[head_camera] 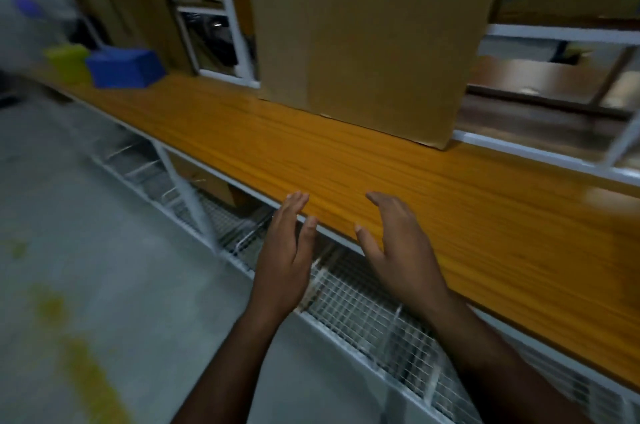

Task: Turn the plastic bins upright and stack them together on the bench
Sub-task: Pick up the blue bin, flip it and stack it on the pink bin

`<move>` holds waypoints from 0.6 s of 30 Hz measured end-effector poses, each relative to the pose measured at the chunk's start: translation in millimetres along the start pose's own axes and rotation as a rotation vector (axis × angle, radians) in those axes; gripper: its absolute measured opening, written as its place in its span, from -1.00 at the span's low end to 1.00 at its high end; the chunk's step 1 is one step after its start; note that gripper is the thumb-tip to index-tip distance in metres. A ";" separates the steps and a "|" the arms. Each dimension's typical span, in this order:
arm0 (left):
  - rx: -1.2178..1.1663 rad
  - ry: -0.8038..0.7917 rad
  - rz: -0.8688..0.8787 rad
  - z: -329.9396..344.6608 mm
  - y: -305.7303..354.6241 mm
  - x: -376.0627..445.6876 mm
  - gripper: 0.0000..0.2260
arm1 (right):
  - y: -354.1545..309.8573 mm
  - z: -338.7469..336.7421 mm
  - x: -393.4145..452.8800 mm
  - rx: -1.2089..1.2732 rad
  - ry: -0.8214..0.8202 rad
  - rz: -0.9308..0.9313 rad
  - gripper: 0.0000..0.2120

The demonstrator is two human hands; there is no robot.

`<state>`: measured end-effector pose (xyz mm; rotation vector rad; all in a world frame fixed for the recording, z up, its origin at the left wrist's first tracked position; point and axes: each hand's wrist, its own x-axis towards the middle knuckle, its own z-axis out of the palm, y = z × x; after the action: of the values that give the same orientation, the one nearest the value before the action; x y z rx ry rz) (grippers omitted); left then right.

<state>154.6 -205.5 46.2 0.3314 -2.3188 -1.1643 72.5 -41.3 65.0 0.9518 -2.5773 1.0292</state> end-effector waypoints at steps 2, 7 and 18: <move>-0.004 0.053 -0.027 -29.7 -17.1 9.8 -0.45 | -21.7 23.6 16.7 0.026 -0.031 -0.030 -0.45; 0.038 0.155 -0.078 -90.1 -56.2 41.8 -0.51 | -64.4 81.2 72.9 0.077 -0.093 -0.129 -0.43; 0.183 0.338 -0.190 -180.8 -167.3 168.1 -0.53 | -128.6 236.8 241.5 0.273 -0.221 -0.262 -0.44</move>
<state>111.3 -500.2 59.1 0.7680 -2.1291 -0.8985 -21.3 -390.8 58.9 1.5033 -2.4248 1.2819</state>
